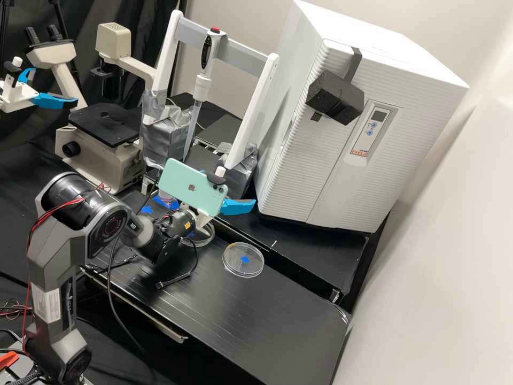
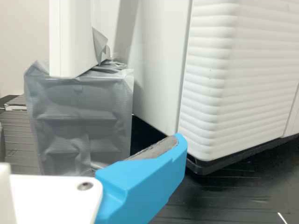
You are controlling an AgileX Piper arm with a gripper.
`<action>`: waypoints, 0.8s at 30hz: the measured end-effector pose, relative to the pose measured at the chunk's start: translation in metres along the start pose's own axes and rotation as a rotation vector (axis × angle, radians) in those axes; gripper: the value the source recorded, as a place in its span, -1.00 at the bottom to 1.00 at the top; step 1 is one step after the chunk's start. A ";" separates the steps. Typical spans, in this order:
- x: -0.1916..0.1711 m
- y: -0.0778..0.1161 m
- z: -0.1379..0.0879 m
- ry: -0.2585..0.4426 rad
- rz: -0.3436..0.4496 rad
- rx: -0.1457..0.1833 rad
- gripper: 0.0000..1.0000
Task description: Close the lid
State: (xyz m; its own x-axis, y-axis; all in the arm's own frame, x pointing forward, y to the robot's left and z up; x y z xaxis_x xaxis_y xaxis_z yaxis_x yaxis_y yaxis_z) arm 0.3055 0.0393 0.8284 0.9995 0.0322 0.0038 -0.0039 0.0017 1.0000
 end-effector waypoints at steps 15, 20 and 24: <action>-0.033 0.018 0.023 -0.022 0.069 0.014 1.00; -0.068 0.040 0.039 -0.003 0.165 0.044 1.00; -0.087 0.047 0.050 -0.013 0.187 0.045 1.00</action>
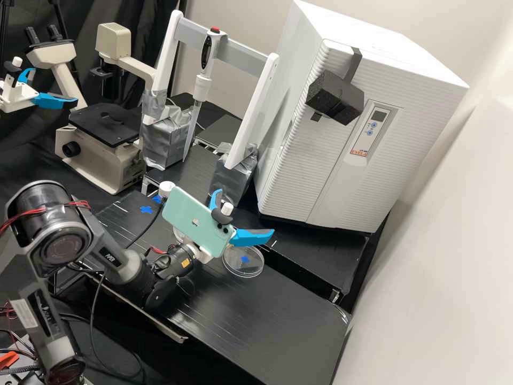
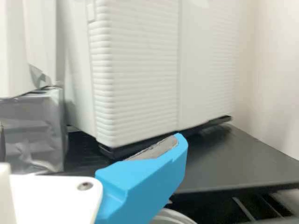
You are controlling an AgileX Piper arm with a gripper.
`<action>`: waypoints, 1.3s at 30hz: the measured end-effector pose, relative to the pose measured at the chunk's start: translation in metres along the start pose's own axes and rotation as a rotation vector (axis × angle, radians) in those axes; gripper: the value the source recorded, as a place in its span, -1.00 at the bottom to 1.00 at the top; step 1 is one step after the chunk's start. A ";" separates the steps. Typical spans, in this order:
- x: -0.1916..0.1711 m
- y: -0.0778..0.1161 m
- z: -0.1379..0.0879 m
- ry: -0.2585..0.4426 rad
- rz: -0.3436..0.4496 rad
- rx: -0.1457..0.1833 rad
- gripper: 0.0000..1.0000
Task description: Close the lid
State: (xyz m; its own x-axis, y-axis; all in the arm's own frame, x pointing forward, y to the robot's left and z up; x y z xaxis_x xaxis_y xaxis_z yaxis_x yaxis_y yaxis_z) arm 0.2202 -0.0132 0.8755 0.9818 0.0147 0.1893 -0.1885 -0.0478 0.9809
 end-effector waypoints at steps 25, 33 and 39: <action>-0.045 0.006 0.039 -0.156 -0.029 0.014 1.00; -0.049 0.010 0.044 -0.160 -0.029 0.000 1.00; -0.049 0.009 0.046 -0.166 -0.035 -0.014 1.00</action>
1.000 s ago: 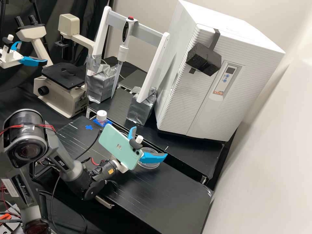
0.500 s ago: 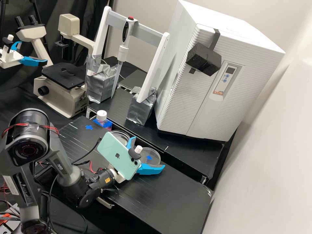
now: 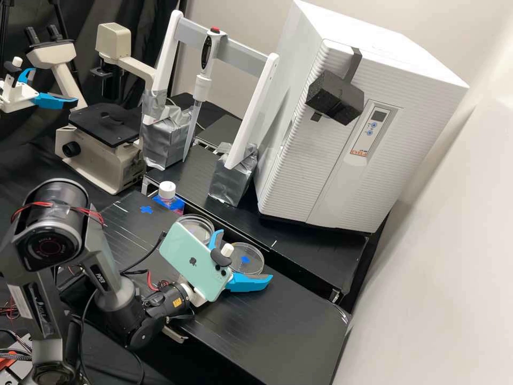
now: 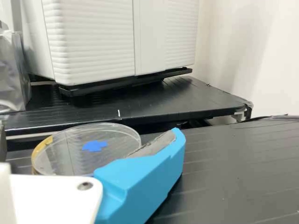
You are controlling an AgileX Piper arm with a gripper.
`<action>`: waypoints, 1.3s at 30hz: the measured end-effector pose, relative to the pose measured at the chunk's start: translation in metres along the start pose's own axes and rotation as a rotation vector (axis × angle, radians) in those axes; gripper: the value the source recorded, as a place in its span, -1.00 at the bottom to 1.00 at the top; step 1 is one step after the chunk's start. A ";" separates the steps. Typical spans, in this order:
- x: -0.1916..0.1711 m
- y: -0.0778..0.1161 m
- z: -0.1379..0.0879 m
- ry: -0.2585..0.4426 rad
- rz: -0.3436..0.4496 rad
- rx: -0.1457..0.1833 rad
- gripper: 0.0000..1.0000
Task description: Close the lid
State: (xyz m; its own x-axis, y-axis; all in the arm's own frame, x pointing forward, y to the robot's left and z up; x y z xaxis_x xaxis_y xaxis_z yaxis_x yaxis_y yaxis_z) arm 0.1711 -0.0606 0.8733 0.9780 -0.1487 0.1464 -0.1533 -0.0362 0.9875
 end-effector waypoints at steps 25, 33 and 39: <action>0.007 -0.006 0.003 -0.003 0.022 -0.078 -1.00; 0.011 -0.006 0.001 0.009 0.016 -0.081 -1.00; 0.011 -0.006 0.002 -0.001 0.023 -0.072 -1.00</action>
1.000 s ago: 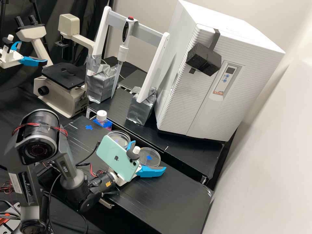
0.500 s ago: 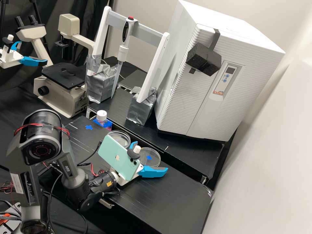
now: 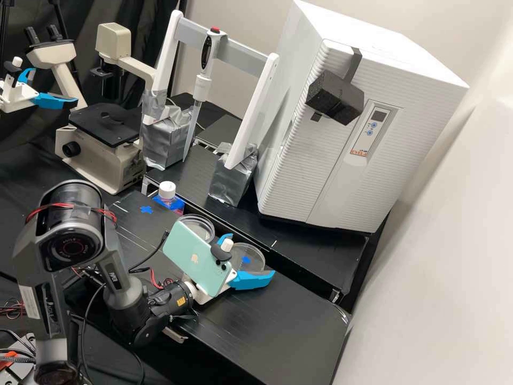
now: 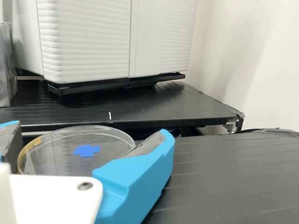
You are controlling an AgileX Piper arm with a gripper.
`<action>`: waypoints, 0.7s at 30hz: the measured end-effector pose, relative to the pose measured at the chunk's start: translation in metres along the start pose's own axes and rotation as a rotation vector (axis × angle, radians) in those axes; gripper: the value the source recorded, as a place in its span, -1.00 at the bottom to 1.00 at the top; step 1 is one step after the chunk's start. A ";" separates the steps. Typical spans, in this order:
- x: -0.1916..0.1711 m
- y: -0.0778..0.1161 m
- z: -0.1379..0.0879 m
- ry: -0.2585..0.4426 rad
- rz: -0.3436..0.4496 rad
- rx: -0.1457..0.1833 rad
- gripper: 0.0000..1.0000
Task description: Close the lid
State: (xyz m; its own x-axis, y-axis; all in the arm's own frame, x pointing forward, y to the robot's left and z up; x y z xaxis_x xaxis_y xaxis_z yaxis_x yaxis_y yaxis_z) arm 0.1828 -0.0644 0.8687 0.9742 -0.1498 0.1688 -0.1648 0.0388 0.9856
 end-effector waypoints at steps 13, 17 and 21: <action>0.003 0.000 -0.001 0.008 -0.001 -0.002 -1.00; 0.002 0.001 -0.001 0.010 -0.001 0.003 -1.00; -0.001 0.002 -0.003 0.015 -0.008 0.030 -1.00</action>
State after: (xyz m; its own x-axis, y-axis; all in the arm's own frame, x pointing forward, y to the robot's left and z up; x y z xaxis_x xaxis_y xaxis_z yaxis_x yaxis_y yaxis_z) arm 0.1819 -0.0616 0.8704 0.9777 -0.1351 0.1610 -0.1614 0.0078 0.9869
